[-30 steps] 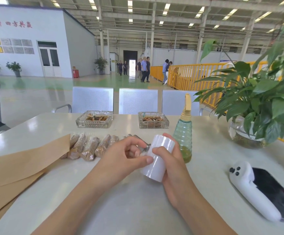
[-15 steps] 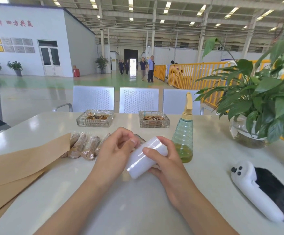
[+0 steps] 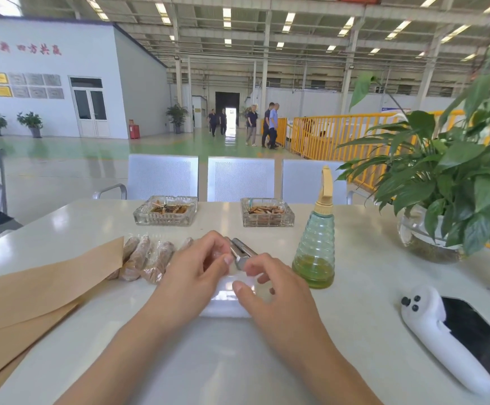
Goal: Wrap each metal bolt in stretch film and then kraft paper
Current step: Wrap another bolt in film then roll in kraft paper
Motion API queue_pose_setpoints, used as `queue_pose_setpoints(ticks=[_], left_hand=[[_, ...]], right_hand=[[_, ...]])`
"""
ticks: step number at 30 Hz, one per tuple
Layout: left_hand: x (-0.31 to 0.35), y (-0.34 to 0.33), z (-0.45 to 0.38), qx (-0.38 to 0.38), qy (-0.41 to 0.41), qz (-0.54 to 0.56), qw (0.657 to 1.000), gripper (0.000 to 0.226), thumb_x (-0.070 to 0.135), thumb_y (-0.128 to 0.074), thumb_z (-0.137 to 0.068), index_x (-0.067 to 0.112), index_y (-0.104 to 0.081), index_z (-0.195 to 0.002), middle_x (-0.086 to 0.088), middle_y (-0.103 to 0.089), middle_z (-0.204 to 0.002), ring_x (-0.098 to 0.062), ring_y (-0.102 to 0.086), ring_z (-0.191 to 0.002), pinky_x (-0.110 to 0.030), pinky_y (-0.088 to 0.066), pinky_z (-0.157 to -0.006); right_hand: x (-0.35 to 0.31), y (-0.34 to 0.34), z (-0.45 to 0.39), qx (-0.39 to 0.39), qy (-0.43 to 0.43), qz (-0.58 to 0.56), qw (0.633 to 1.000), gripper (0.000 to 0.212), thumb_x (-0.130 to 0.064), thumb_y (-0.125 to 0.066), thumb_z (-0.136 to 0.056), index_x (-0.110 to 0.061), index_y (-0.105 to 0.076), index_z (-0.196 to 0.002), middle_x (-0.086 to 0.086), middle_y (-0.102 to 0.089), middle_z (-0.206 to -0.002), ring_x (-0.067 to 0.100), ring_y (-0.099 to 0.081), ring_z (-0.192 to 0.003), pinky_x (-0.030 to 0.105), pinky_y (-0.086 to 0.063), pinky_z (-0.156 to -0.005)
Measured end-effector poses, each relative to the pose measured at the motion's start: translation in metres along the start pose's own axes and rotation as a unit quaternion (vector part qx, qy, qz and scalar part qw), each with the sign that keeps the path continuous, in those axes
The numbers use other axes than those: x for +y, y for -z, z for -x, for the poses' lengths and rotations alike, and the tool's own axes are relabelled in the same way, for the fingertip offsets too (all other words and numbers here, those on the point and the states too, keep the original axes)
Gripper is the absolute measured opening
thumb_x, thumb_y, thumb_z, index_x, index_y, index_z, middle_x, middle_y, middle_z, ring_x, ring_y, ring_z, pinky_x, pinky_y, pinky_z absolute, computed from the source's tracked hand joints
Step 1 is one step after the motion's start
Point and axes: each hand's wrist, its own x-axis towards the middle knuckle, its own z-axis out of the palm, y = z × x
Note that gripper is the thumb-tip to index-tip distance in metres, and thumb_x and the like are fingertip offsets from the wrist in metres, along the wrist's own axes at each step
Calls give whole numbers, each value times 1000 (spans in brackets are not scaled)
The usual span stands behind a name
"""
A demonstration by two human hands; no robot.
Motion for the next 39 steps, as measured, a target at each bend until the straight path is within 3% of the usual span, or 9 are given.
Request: queue_pose_setpoints(ticks=[5,9,14,25,28,31,34,36,39], left_hand=[[-2,1,1,-28,10,-22,999,17,14,-60,-99,26,-57,-88,12,-50,-61,-6,-42,-57,-17,-33,-54],[0,4,2,-46,5,-2,999,15,15,-62,-99,26,-60,-90,5,-53,-63,-5,-40,-55,-19,-33,-52],[5,4,2,-55,-22,9,998,14,17,-63,-99,27,-60,-90,8,-53,-66,-5,-35,-50,-17,-29,-49],[13,6,1,-51,-65,-42,996,13,17,-59,-100,26,-55,-91,5,-59,-67,-8,-44,-52,-12,-32,-50],[12,4,2,-35,-59,-42,997,14,18,-58,-100,28,-56,-92,5,-64,-69,-12,-53,-58,-18,-39,-54],[8,3,2,-24,-26,-9,999,15,16,-58,-101,28,-57,-92,1,-67,-71,-16,-57,-62,-36,-47,-63],[7,5,1,-29,5,56,998,14,15,-59,-102,25,-60,-93,-6,-66,-72,-26,-64,-70,-45,-54,-71],[7,7,-1,-34,42,110,992,8,17,-61,-101,21,-62,-95,-17,-63,-75,-30,-61,-71,-47,-57,-69],[4,8,-3,-32,72,141,987,8,19,-63,-100,21,-64,-92,-24,-59,-74,-23,-56,-65,-36,-55,-57]], right_hand=[[0,-1,0,23,51,49,997,17,-55,-50,-85,-41,-56,-92,-28,-61,-101,-1,-54,-99,21,-43,-76],[-5,-1,3,59,107,89,988,17,-52,-53,-87,-36,-59,-84,-24,-61,-89,0,-52,-94,18,-42,-77],[-9,-3,2,50,73,47,995,23,-54,-53,-84,-32,-60,-83,-21,-61,-87,0,-55,-94,13,-39,-75],[-13,-1,3,61,68,84,992,6,-41,-43,-98,-36,-45,-95,-15,-59,-84,8,-55,-85,35,-48,-72],[-14,1,4,41,30,35,998,18,-52,-43,-94,-40,-49,-105,-18,-61,-91,3,-57,-93,31,-49,-76],[-16,3,4,-12,-47,-26,999,40,-69,-56,-78,-42,-58,-107,-21,-64,-94,-2,-58,-98,20,-47,-78],[-15,2,0,6,-67,-111,991,6,-33,-71,-91,-29,-71,-86,-14,-70,-81,-1,-63,-79,13,-44,-68],[-15,4,-3,14,-86,-161,983,17,-17,-67,-95,-24,-74,-81,-10,-72,-76,0,-61,-69,12,-45,-65],[-13,3,-6,26,-131,-202,970,22,-14,-60,-98,-19,-75,-82,-2,-71,-71,4,-60,-64,27,-51,-68]])
